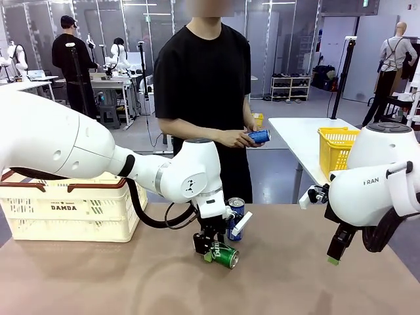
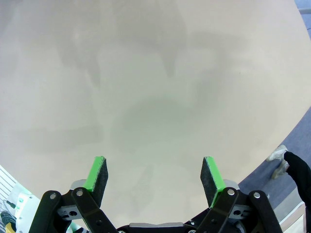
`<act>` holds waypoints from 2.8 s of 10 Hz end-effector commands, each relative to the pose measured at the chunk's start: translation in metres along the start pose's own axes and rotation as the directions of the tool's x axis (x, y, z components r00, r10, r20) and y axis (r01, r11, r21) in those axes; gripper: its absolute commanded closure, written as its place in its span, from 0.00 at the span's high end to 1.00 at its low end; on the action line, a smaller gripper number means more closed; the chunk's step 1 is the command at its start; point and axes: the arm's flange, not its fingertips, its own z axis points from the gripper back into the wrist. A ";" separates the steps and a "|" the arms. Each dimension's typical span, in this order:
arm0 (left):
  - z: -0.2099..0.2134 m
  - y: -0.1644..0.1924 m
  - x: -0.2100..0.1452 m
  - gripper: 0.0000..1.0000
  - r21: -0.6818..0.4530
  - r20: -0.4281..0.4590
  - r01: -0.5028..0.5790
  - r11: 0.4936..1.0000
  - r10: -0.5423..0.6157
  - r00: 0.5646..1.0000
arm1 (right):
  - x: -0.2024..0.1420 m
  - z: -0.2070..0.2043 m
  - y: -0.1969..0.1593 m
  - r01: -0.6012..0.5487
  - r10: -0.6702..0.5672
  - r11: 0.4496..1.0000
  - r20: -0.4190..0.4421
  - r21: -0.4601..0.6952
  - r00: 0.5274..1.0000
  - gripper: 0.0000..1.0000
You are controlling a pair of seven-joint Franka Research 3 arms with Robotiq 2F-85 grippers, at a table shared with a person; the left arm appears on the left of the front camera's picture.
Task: Place the drinks into the Shopping basket.
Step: Pick up one drink and place it into the Shopping basket.
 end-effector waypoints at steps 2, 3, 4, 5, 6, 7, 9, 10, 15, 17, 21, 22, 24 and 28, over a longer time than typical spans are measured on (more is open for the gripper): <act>0.001 -0.010 0.001 0.52 0.006 0.044 -0.009 1.000 0.009 0.999 | -0.001 0.001 0.000 0.001 -0.001 1.000 -0.003 -0.001 1.000 0.96; 0.002 -0.012 0.002 0.42 0.007 0.047 -0.012 1.000 0.012 0.999 | -0.001 0.001 0.000 0.001 -0.001 1.000 -0.003 -0.001 1.000 0.96; 0.002 -0.012 0.002 0.32 -0.004 0.042 -0.015 1.000 0.015 0.999 | -0.001 0.001 0.000 0.001 -0.001 1.000 -0.003 -0.001 1.000 0.96; 0.002 -0.013 0.003 0.22 -0.010 0.043 -0.018 1.000 0.019 0.999 | -0.001 0.001 0.000 0.001 -0.001 1.000 -0.003 -0.001 1.000 0.96; 0.004 -0.014 0.005 0.12 -0.016 0.046 -0.019 1.000 0.020 0.999 | -0.001 0.001 0.000 0.001 -0.001 1.000 -0.003 -0.001 1.000 0.96; 0.007 -0.015 0.006 0.02 -0.031 0.044 -0.028 0.999 0.029 0.999 | -0.001 0.001 0.000 0.001 -0.001 1.000 -0.003 -0.001 1.000 0.96; 0.027 -0.020 0.010 0.00 -0.027 0.063 -0.055 0.998 0.057 0.996 | -0.001 0.001 0.000 0.001 -0.001 1.000 -0.003 -0.001 1.000 0.96; 0.046 -0.028 0.012 0.00 -0.030 0.056 -0.070 0.997 0.072 0.996 | -0.001 0.001 0.000 0.001 -0.001 1.000 -0.003 -0.001 1.000 0.96; 0.151 -0.070 -0.006 0.00 -0.021 0.061 -0.078 0.997 0.080 0.995 | -0.001 0.001 0.000 0.001 -0.001 1.000 -0.003 -0.001 1.000 0.96; 0.174 -0.081 -0.016 0.00 -0.017 0.049 -0.091 0.996 0.092 0.995 | -0.001 0.001 0.000 0.001 -0.001 1.000 -0.003 -0.001 1.000 0.96; 0.185 -0.075 -0.021 0.00 -0.009 0.018 -0.120 0.993 0.120 0.993 | -0.001 0.001 0.000 0.001 -0.001 1.000 -0.003 -0.001 1.000 0.96; 0.185 -0.075 -0.021 0.00 -0.009 0.018 -0.120 0.993 0.120 0.993 | -0.001 0.001 0.000 0.001 -0.001 1.000 -0.003 -0.001 1.000 0.96; 0.185 -0.075 -0.021 0.00 -0.009 0.018 -0.120 0.993 0.120 0.993 | -0.001 0.001 0.000 0.001 -0.001 1.000 -0.003 -0.001 1.000 0.96; 0.198 -0.086 -0.040 0.58 -0.008 -0.006 -0.160 0.987 0.160 0.987 | -0.001 0.001 0.000 0.001 -0.001 1.000 -0.003 -0.001 1.000 0.96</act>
